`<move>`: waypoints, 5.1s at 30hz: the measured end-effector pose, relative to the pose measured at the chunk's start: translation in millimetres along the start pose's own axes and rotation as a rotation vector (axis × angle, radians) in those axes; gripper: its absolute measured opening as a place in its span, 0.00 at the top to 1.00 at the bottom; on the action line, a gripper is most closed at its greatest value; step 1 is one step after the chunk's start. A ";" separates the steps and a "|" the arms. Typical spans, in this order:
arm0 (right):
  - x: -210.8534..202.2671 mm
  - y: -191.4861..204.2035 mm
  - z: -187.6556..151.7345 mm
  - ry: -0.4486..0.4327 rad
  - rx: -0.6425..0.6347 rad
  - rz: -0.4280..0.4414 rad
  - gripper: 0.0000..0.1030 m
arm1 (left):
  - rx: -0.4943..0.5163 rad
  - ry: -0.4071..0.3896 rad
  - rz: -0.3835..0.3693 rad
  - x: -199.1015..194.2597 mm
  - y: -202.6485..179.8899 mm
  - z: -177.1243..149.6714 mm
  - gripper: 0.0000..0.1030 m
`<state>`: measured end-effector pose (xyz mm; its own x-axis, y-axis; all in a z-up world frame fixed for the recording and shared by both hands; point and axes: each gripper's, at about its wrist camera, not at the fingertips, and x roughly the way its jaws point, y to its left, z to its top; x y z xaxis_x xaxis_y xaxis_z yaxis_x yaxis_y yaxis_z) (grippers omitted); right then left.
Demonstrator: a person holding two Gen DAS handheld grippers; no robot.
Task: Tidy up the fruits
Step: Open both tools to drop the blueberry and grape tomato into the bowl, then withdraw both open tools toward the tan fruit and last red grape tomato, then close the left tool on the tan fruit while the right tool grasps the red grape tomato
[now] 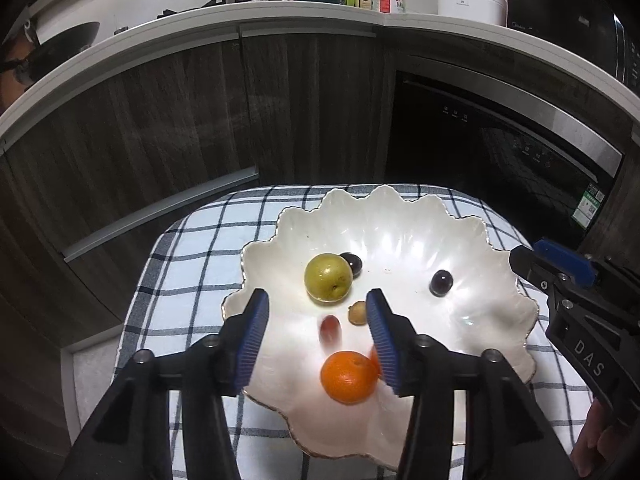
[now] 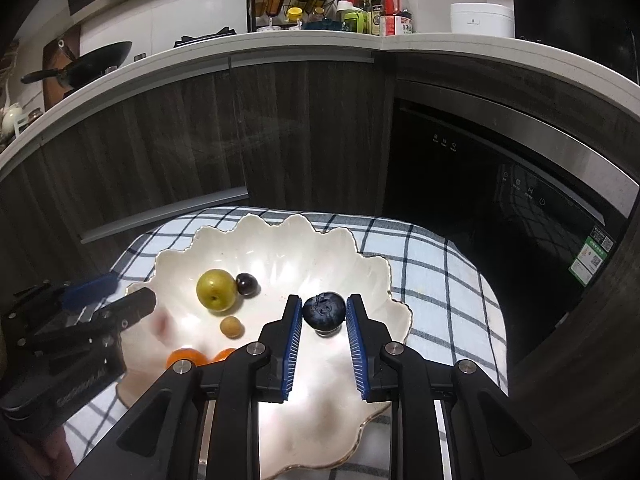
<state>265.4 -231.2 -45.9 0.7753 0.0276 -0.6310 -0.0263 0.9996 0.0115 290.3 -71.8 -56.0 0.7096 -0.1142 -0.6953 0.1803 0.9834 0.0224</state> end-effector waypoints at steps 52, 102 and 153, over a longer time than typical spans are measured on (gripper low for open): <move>-95.5 26.2 -23.4 -0.114 -0.003 -0.037 0.30 | -0.028 -0.070 0.069 -95.5 27.2 -46.3 0.24; -67.4 37.9 -113.8 0.004 -0.092 0.092 0.30 | 0.010 0.011 0.038 -70.2 2.1 -145.1 0.24; 6.2 69.4 -134.9 0.189 -0.201 0.175 0.51 | -0.087 0.110 0.026 -23.4 26.5 -172.2 0.53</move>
<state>183.2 -162.7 -153.6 0.6180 0.1780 -0.7658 -0.2873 0.9578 -0.0092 161.1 -18.7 -162.9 0.6331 -0.0772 -0.7702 0.0998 0.9948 -0.0177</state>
